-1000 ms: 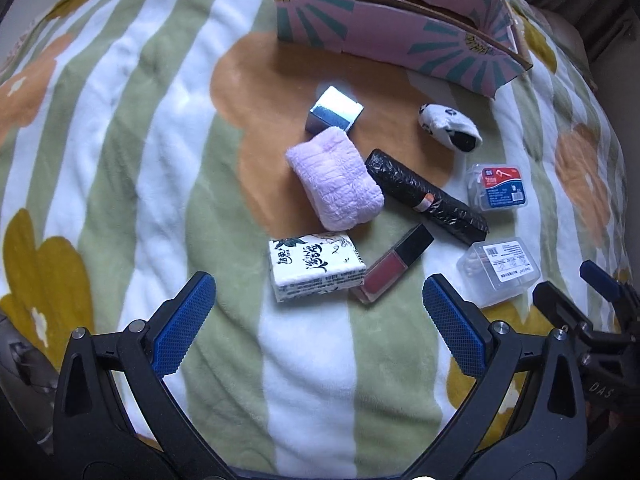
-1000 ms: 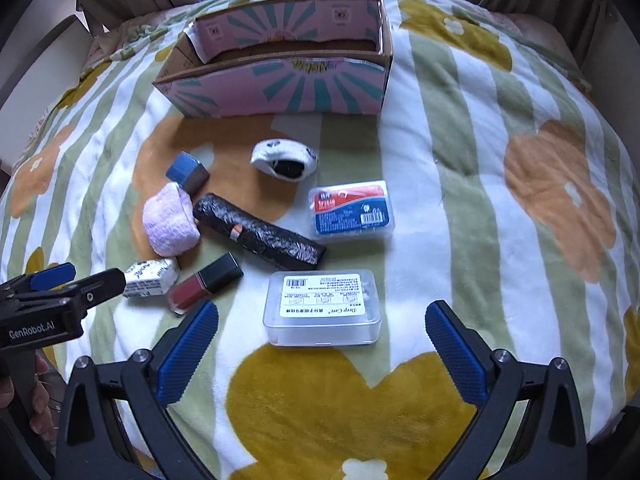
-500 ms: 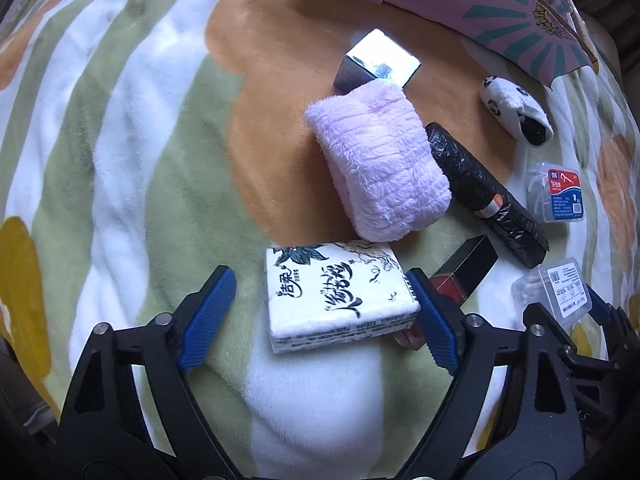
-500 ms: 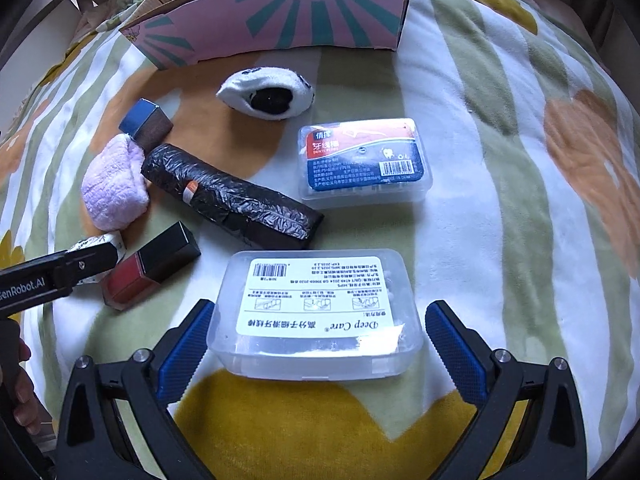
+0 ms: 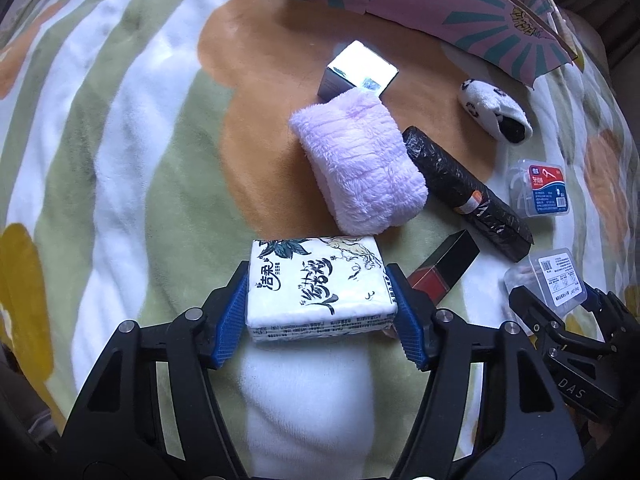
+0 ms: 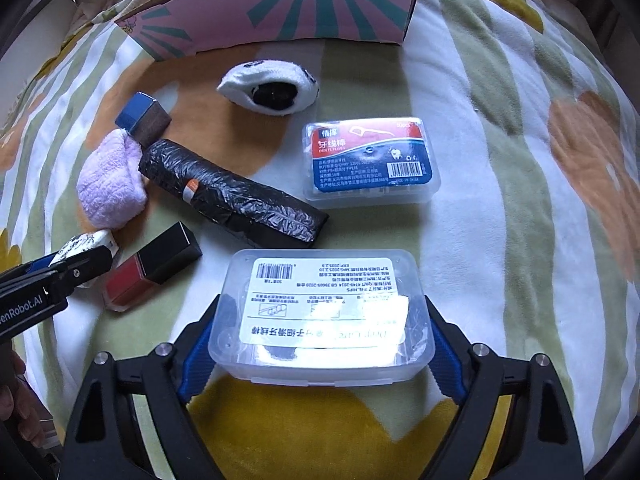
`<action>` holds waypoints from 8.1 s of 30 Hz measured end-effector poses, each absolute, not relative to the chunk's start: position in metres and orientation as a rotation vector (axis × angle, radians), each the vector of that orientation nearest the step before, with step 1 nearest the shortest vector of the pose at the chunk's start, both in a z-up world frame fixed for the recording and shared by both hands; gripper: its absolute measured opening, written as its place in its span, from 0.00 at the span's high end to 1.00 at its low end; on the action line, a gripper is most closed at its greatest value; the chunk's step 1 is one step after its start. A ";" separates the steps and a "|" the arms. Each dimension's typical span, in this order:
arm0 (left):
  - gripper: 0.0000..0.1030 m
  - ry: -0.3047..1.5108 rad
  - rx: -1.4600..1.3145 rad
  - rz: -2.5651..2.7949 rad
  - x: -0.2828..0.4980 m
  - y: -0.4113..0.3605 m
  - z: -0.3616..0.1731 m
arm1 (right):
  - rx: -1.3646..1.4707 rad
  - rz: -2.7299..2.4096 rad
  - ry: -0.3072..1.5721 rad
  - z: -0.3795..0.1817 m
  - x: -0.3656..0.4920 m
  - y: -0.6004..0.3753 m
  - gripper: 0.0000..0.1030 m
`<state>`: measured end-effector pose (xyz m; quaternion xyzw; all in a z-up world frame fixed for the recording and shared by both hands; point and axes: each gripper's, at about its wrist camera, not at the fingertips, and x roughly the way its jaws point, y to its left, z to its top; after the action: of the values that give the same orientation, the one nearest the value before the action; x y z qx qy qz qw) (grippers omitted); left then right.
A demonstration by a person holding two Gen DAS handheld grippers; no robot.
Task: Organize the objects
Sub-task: 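Grasp the white tissue pack with the left tool while the right tool grasps the clear plastic box, then carry the tissue pack with the left tool while the right tool carries the clear box into the pink box, then open both tools to release the items in the box and withdraw, then grasp the pink fluffy towel roll with the left tool while the right tool grasps the dental floss box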
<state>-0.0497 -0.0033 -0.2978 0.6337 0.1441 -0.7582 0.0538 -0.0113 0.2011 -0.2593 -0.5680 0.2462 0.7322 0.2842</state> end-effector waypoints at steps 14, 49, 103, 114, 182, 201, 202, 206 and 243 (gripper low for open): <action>0.40 0.383 1.669 -2.524 -0.038 -0.017 -0.155 | -1.361 2.169 0.536 -0.127 -0.043 0.221 0.17; 0.40 0.260 1.483 -2.792 -0.150 -0.038 0.006 | -1.192 2.402 0.307 0.027 -0.124 0.259 0.17; 0.00 0.243 2.037 -2.551 -0.447 0.005 -0.277 | -1.753 2.619 -0.003 -0.223 -0.347 0.329 0.01; 0.00 0.214 2.001 -2.558 -0.442 0.004 -0.263 | -1.775 2.632 -0.045 -0.211 -0.335 0.326 0.01; 0.00 0.146 1.504 -2.809 -0.038 -0.025 -0.016 | -1.262 2.642 0.133 0.005 -0.021 0.261 0.00; 0.00 -0.257 1.887 -2.953 -0.073 0.011 -0.193 | -1.435 2.525 0.130 -0.164 -0.045 0.289 0.00; 0.00 -0.276 1.909 -2.954 -0.076 0.014 -0.205 | -1.444 2.519 0.128 -0.175 -0.047 0.292 0.00; 0.00 -0.401 1.973 -2.958 -0.081 0.025 -0.247 | -1.476 2.491 0.122 -0.212 -0.056 0.301 0.00; 0.45 -0.399 2.133 -2.937 -0.100 0.032 -0.301 | -1.616 2.439 0.015 -0.282 -0.078 0.317 0.26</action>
<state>-0.1004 0.0320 -0.3015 0.5652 -0.1058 -0.7783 -0.2521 -0.0784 0.3172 -0.2816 -0.5492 0.0050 0.8288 0.1074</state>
